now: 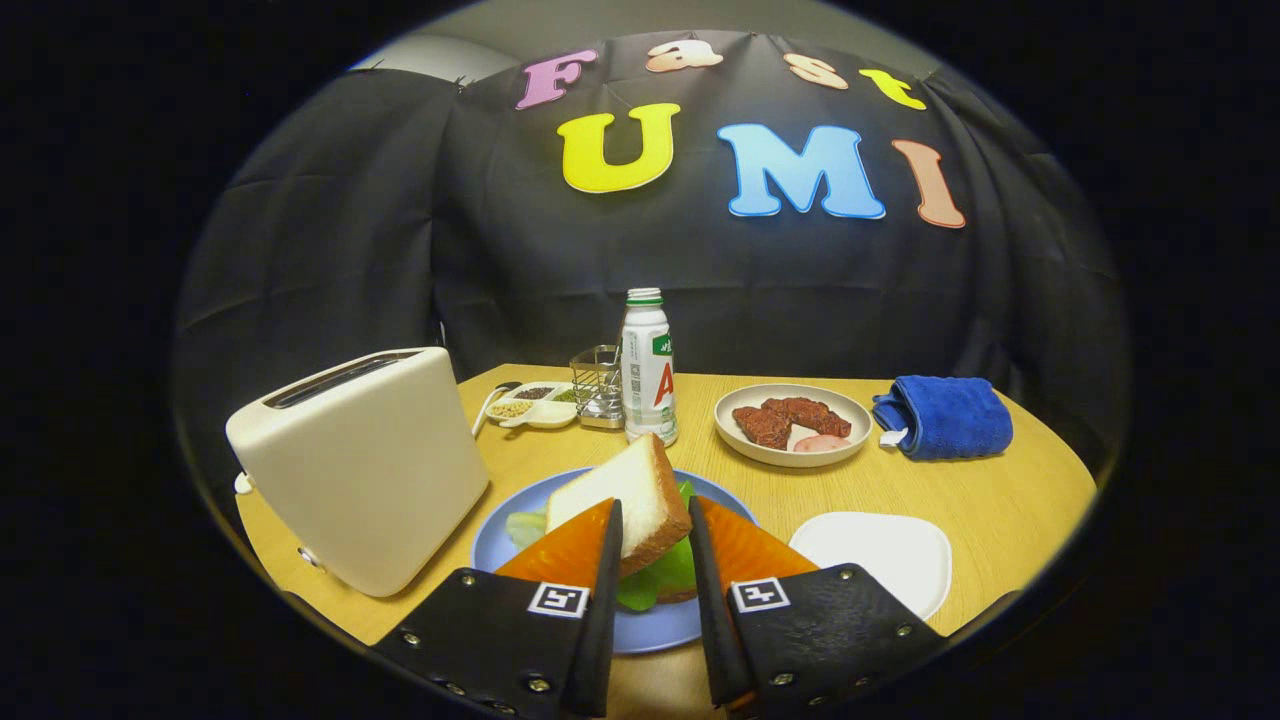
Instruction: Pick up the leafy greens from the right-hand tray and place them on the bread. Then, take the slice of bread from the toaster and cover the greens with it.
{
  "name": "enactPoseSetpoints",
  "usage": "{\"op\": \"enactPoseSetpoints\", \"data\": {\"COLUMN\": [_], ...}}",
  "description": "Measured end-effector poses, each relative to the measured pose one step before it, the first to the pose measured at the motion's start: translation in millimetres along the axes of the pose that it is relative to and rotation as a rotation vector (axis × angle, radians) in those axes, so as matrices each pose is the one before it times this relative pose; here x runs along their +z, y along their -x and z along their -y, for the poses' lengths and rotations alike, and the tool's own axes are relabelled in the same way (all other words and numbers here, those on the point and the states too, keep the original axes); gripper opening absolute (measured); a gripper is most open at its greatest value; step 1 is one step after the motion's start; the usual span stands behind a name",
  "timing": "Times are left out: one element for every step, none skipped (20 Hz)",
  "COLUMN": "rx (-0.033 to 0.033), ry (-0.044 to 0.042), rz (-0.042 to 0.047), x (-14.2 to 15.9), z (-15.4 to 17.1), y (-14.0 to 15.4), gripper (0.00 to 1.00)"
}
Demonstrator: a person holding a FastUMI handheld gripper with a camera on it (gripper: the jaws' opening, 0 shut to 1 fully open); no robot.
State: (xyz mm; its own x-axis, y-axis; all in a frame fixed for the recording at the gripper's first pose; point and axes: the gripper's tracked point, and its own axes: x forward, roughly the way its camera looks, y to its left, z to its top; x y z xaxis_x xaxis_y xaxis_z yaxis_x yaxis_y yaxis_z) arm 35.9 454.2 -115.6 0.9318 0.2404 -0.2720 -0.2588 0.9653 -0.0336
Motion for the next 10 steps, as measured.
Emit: {"op": "enactPoseSetpoints", "data": {"rx": [-0.01227, -0.01725, -0.01441, -0.00887, -0.00603, -0.0074, -0.00906, -0.00571, 0.00307, -0.00069], "ry": [0.00272, 0.01345, 0.01009, 0.00473, 0.00063, -0.00005, 0.00135, 0.00077, 0.00124, 0.00826], "rz": [0.00259, 0.00879, 0.01306, 0.01814, 0.01953, 0.02058, 0.01801, 0.01862, 0.01975, 0.01913], "x": [0.77, 2.53, 3.34, 3.86, 5.43, 5.44, 5.35, 4.56, 4.5, 4.22], "z": [4.04, 7.67, 6.14, 5.05, 5.99, 7.12, 7.62, 8.8, 6.76, 8.18], "y": [0.24, 1.78, 2.28, 2.41, 3.85, 3.76, 3.42, 4.99, 5.15, 4.33], "gripper": [0.41, 0.42, 0.42, 0.42, 0.42, 0.42, 0.42, 0.42, 0.42, 0.42]}}
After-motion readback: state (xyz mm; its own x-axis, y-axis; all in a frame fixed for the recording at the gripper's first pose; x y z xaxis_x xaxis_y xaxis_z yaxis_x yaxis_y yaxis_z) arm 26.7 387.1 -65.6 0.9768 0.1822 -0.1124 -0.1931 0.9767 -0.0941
